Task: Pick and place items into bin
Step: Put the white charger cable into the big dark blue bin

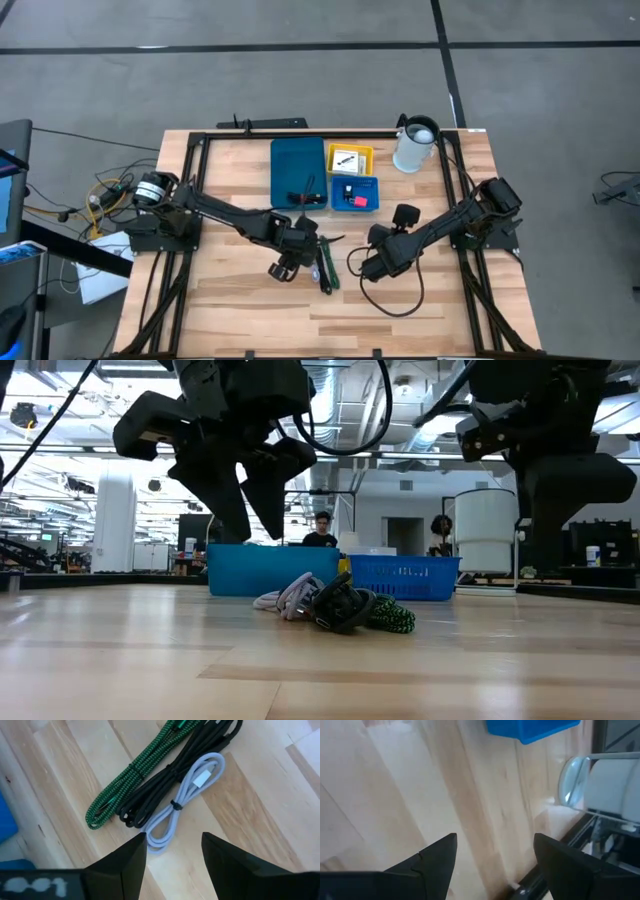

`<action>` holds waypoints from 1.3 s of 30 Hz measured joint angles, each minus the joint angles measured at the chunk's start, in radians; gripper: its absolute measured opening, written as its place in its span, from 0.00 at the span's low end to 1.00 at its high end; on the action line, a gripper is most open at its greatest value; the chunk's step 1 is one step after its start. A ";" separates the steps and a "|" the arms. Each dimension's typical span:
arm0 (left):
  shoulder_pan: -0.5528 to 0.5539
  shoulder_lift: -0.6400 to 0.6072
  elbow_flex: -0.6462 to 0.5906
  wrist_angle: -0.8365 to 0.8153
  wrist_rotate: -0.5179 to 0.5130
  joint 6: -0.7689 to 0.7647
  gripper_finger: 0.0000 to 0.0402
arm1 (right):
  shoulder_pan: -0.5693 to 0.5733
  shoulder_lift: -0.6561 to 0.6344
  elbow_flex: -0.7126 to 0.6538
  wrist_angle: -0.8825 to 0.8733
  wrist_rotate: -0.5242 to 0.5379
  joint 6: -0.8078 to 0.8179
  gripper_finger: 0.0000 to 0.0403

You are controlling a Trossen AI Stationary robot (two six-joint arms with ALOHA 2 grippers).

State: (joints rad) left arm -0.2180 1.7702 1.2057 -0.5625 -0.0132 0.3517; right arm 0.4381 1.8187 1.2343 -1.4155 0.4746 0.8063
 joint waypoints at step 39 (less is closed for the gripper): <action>0.044 0.179 0.023 0.043 0.104 0.031 0.38 | 0.007 0.000 0.001 0.153 -0.005 -0.005 0.65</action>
State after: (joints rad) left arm -0.1738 1.9495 1.2285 -0.5195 0.0906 0.3828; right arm 0.4446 1.8191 1.2350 -1.2628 0.4694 0.8013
